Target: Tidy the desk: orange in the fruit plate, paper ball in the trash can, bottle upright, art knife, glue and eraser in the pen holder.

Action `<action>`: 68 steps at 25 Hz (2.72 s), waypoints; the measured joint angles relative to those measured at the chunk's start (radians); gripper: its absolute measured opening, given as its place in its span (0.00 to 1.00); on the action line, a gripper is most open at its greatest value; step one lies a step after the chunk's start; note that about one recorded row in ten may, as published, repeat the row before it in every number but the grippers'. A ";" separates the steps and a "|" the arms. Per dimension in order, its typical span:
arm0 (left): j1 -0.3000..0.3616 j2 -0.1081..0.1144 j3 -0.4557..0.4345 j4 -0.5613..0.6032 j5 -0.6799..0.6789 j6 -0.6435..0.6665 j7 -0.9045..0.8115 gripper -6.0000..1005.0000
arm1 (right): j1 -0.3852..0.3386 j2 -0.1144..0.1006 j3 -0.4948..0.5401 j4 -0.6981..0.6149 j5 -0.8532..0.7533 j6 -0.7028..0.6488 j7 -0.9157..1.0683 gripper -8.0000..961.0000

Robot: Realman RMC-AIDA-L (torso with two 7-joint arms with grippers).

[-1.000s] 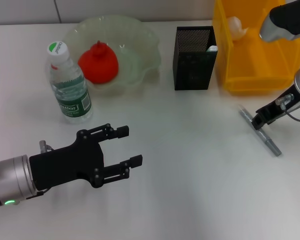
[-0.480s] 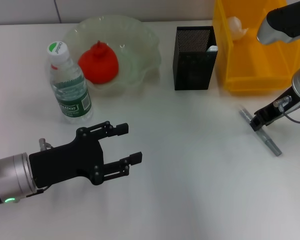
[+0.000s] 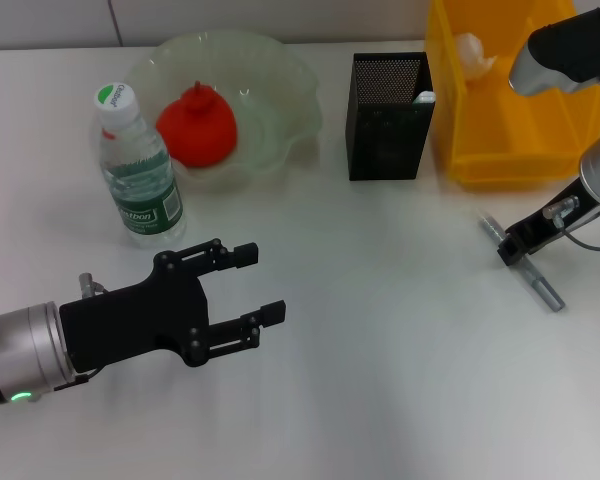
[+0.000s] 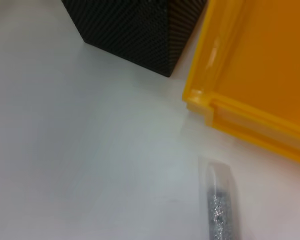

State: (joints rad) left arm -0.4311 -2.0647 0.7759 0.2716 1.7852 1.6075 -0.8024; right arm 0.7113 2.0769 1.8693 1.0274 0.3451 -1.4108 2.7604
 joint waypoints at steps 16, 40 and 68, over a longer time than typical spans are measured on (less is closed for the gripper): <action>-0.007 0.000 -0.003 0.000 -0.001 -0.002 0.000 0.72 | -0.006 0.000 0.005 0.027 0.087 -0.025 -0.068 0.16; -0.018 -0.002 -0.020 0.000 -0.002 -0.007 0.000 0.72 | -0.263 0.009 0.065 0.091 1.108 0.292 -1.109 0.15; -0.029 -0.005 -0.099 -0.011 -0.015 -0.012 -0.064 0.72 | -0.066 0.014 -0.098 -0.301 1.348 0.812 -1.325 0.16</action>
State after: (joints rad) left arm -0.4598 -2.0693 0.6765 0.2607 1.7701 1.5953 -0.8668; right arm 0.6451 2.0911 1.7710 0.7260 1.6935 -0.5986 1.4354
